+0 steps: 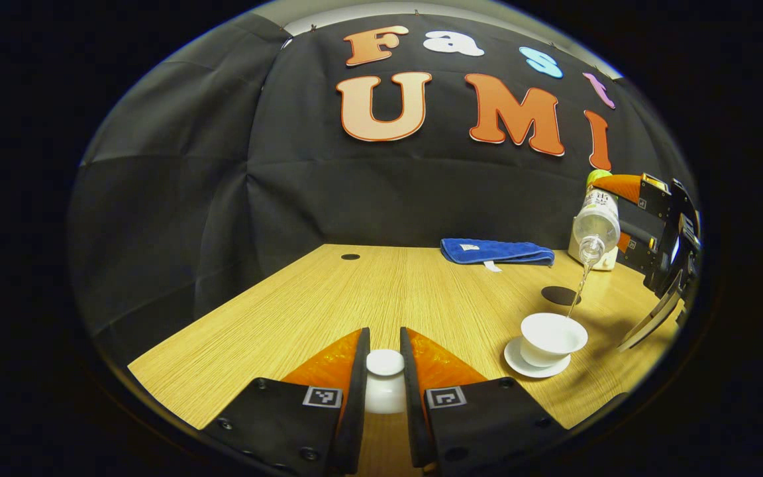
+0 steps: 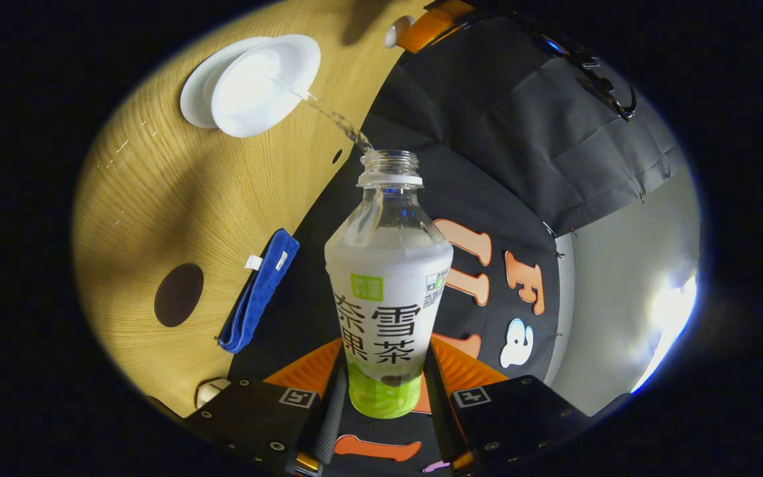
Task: Open the teacup lid with one hand, grasp the water bottle and pour water into the teacup with the other hand; after pouring, place the water bottle on the coaster and then close the teacup lid.
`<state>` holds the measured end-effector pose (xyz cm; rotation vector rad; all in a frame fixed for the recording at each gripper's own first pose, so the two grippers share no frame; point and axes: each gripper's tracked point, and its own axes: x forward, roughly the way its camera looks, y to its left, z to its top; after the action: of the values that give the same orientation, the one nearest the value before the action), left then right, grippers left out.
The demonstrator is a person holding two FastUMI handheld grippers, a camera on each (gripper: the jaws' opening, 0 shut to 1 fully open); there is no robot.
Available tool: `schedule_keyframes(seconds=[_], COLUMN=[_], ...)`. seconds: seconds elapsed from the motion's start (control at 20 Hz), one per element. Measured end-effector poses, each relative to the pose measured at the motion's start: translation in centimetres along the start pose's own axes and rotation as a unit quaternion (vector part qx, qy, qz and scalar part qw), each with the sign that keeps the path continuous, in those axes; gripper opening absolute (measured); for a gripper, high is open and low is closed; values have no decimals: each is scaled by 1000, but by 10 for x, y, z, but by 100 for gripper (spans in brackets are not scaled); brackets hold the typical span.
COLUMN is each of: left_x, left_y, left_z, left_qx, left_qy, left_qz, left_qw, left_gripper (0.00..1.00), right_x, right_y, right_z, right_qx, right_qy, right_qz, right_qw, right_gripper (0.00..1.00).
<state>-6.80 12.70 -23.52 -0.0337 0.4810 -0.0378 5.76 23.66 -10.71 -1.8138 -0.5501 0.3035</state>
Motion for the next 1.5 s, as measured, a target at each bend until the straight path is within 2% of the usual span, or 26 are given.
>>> schedule_keyframes(seconds=[0.2, 0.35, 0.4, 0.45, 0.75, 1.05, 1.1, 1.25, 1.35, 1.5], left_x=[2, 0, 0, 0, -2, -3, -4, -5, -6, -7], left_y=[2, 1, 1, 0, 1, 1, 2, 5, 5, 2], left_z=[2, 2, 3, 3, 2, 1, 1, 1, 2, 5], left_qx=[3, 3, 3, 4, 5, 6, 7, 11, 11, 13], left_qy=[-1, -1, -1, -2, 1, 1, 2, 3, 2, -3], left_qz=[3, 1, 2, 1, 1, 3, 3, 10, 11, 9], left_qw=[1000, 1000, 1000, 1000, 1000, 1000, 1000, 1000, 1000, 1000], left_gripper=[29, 32, 32, 32, 30, 32, 32, 29, 33, 32], right_x=[4, 3, 3, 4, 3, 2, 1, 1, -1, -1], right_y=[-14, -21, -21, -21, -23, -7, -5, -3, -3, 4], right_z=[0, 4, 4, 4, 22, 44, 46, 52, 55, 52], right_qx=[-30, -49, -55, -59, -82, -103, -105, -104, -101, -83], right_qy=[-11, -24, -27, -30, -54, -89, -92, -100, -105, -101], right_qz=[-23, -32, -35, -37, -48, -35, -34, -31, -31, -17], right_qw=[999, 998, 998, 997, 994, 990, 990, 989, 989, 991], right_gripper=[60, 60, 56, 60, 60, 60, 57, 60, 60, 60])
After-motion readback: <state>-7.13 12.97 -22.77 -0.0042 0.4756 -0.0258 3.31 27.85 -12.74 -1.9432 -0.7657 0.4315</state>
